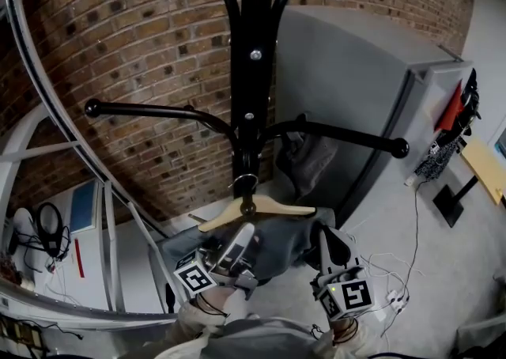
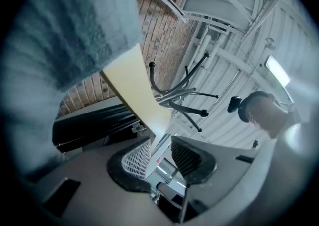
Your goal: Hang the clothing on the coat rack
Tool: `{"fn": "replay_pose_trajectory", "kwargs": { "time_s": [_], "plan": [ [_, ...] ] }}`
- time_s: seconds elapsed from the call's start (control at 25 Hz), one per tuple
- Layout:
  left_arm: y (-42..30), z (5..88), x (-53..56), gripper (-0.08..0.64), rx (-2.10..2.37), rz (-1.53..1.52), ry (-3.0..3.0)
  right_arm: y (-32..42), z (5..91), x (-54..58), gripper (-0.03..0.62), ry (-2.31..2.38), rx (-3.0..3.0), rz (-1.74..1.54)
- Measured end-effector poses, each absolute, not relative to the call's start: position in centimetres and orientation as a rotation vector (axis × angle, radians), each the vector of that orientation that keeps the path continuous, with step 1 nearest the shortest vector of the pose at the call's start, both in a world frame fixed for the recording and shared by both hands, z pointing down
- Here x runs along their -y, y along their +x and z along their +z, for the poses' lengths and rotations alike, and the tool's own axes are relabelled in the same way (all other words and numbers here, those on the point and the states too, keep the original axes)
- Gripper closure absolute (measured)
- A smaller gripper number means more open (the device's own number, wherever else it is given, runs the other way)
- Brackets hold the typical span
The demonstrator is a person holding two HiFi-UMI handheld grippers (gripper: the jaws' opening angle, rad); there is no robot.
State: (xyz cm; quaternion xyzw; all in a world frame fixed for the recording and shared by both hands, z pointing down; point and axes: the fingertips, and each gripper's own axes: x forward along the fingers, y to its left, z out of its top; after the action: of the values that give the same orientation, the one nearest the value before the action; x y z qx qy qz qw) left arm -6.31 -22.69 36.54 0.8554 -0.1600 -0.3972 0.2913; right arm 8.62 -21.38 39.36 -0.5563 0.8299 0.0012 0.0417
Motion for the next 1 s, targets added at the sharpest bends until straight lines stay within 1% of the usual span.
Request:
{"fn": "replay_pose_trajectory", "kwargs": {
  "time_s": [0.36, 0.76, 1.0],
  "plan": [
    [-6.1, 38.3, 20.6, 0.435, 0.587, -0.890, 2.413, 7.7, 40.3, 20.2, 0.571, -1.674, -2.557, -0.032],
    [-7.2, 40.9, 18.9, 0.515, 0.948, -0.607, 2.574, 5.7, 42.0, 19.2, 0.571, -1.619, -2.615, -0.095],
    [-8.1, 42.0, 17.8, 0.527, 1.071, -0.514, 2.584, 4.3, 43.1, 18.1, 0.571, -1.552, -2.675, -0.107]
  ]
}}
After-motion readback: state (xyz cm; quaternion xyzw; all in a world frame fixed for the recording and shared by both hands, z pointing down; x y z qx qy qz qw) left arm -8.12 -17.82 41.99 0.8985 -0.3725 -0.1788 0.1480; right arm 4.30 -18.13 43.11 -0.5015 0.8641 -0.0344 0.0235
